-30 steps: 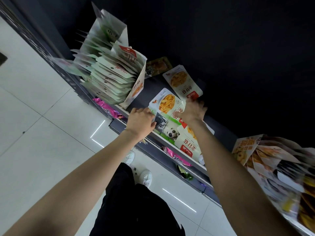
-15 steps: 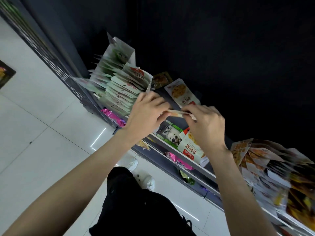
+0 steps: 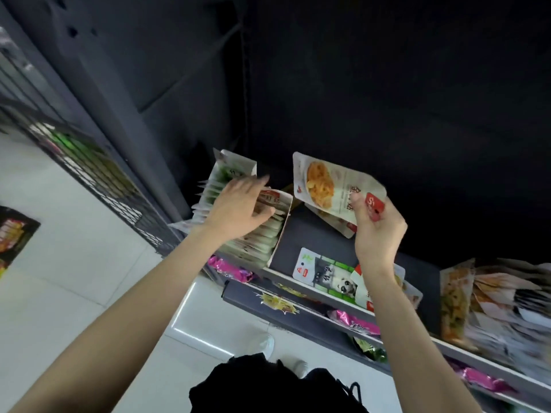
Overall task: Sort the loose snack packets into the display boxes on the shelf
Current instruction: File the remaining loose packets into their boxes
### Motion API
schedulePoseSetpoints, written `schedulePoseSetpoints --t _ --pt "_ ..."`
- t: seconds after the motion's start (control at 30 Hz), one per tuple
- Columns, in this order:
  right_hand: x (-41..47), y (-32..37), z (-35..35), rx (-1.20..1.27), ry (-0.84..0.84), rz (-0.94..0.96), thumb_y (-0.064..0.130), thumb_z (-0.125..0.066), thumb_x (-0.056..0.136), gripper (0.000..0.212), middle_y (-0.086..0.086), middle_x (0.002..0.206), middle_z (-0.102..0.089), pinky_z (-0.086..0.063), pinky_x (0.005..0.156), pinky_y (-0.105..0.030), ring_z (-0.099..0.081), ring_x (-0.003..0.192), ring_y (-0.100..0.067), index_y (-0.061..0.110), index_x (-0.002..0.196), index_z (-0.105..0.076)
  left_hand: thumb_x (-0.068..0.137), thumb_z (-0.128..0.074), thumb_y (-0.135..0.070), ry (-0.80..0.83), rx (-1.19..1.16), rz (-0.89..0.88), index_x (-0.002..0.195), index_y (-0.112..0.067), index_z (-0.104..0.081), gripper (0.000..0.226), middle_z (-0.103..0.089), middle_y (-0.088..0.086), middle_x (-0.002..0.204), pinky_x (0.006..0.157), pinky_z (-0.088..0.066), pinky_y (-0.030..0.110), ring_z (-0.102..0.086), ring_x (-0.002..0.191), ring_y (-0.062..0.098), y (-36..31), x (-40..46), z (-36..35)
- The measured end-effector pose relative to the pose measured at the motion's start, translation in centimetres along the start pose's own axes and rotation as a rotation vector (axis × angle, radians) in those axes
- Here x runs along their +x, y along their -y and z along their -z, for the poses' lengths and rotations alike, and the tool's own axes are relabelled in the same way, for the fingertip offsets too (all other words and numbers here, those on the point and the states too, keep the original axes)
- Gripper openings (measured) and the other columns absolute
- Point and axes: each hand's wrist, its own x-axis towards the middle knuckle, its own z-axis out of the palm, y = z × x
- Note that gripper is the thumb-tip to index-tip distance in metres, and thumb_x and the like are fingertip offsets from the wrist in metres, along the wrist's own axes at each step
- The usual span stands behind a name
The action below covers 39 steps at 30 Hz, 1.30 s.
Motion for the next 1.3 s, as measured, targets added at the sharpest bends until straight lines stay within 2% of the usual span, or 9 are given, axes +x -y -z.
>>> schedulePoseSetpoints --t 0.1,0.17,0.3,0.37,0.47,0.67,0.87,1.1,1.3 --pt "0.5 1.0 -2.4 0.002 0.005 -0.006 0.018 -0.063 0.091 0.018 0.009 0.083 -0.064 -0.047 0.068 -0.008 -0.056 0.072 0.018 0.002 0.100 -0.067 0.090 -0.023 -0.062 0.092 0.101 -0.116 0.140 -0.026 -0.042 0.065 -0.047 -0.002 0.142 0.114 -0.017 0.034 -0.043 0.130 0.019 1.3 -0.2 -0.4" --pt "0.8 1.2 -3.6 -0.099 0.033 0.152 0.013 -0.063 0.090 0.015 0.007 0.082 -0.066 -0.052 0.069 -0.018 -0.059 0.073 0.012 0.001 0.096 -0.070 0.090 -0.022 -0.062 0.065 0.116 -0.201 0.135 -0.026 -0.051 0.064 -0.052 -0.005 0.138 0.112 -0.022 0.032 -0.049 0.125 0.018 2.1 -0.8 -0.5" --pt "1.2 0.7 -6.7 -0.427 0.197 0.510 0.008 -0.062 0.083 0.022 0.000 0.091 -0.074 -0.053 0.064 -0.031 -0.069 0.078 -0.020 0.015 0.101 -0.073 0.084 -0.067 -0.037 -0.121 0.141 -0.335 0.113 -0.030 -0.069 0.030 -0.067 -0.012 0.115 0.093 -0.045 0.027 -0.066 0.100 0.012 3.6 -1.8 -1.1" --pt "1.3 1.1 -8.5 -0.631 0.383 0.534 0.013 -0.057 0.088 0.026 -0.002 0.098 -0.072 -0.053 0.067 -0.035 -0.068 0.085 -0.026 0.021 0.110 -0.069 0.069 -0.082 -0.032 -0.203 0.136 -0.339 0.095 -0.033 -0.075 0.027 -0.072 -0.015 0.095 0.076 -0.051 0.022 -0.069 0.081 0.008 3.7 -1.9 -1.5" --pt "2.2 1.7 -10.3 -0.835 0.603 0.437 0.021 -0.046 0.097 0.034 -0.005 0.109 -0.068 -0.050 0.077 -0.040 -0.064 0.097 -0.032 0.028 0.130 -0.051 0.065 -0.085 -0.028 -0.255 0.096 -0.339 0.090 -0.033 -0.076 0.027 -0.073 -0.015 0.088 0.072 -0.052 0.022 -0.069 0.075 0.007 3.7 -1.8 -1.7" --pt "2.3 3.5 -10.0 -1.161 0.480 0.657 0.013 -0.051 0.094 0.038 0.004 0.092 -0.067 -0.036 0.057 -0.028 -0.066 0.078 -0.026 0.035 0.124 -0.047 0.068 -0.083 -0.022 -0.273 0.037 -0.331 0.091 -0.028 -0.076 0.025 -0.074 -0.012 0.088 0.076 -0.051 0.028 -0.069 0.073 0.009 3.8 -1.4 -2.3" --pt "1.3 2.9 -13.8 -1.158 0.714 0.632 0.004 -0.047 0.093 0.042 -0.002 0.103 -0.066 -0.043 0.063 -0.032 -0.064 0.092 -0.028 0.028 0.127 -0.053 0.071 -0.081 -0.018 -0.270 0.017 -0.318 0.090 -0.025 -0.076 0.021 -0.074 -0.009 0.087 0.074 -0.051 0.029 -0.070 0.075 0.012 4.0 -1.1 -2.4" --pt "0.9 -0.5 -12.3 -0.744 0.459 0.577 -0.007 -0.062 0.075 0.032 0.000 0.085 -0.069 -0.053 0.052 -0.037 -0.066 0.067 -0.029 0.019 0.093 -0.069 0.074 -0.078 -0.018 -0.277 -0.038 -0.271 0.093 -0.024 -0.075 0.020 -0.074 -0.008 0.090 0.074 -0.050 0.030 -0.069 0.073 0.013 4.0 -1.1 -2.6" --pt "1.7 -1.6 -12.5 -0.688 0.605 0.458 -0.001 -0.053 0.087 0.029 -0.004 0.105 -0.070 -0.052 0.077 -0.040 -0.065 0.096 -0.026 0.014 0.104 -0.071 0.078 -0.073 -0.015 -0.269 -0.019 -0.201 0.101 -0.019 -0.072 0.023 -0.073 -0.002 0.096 0.081 -0.049 0.035 -0.069 0.081 0.021 3.0 -1.8 -2.3"
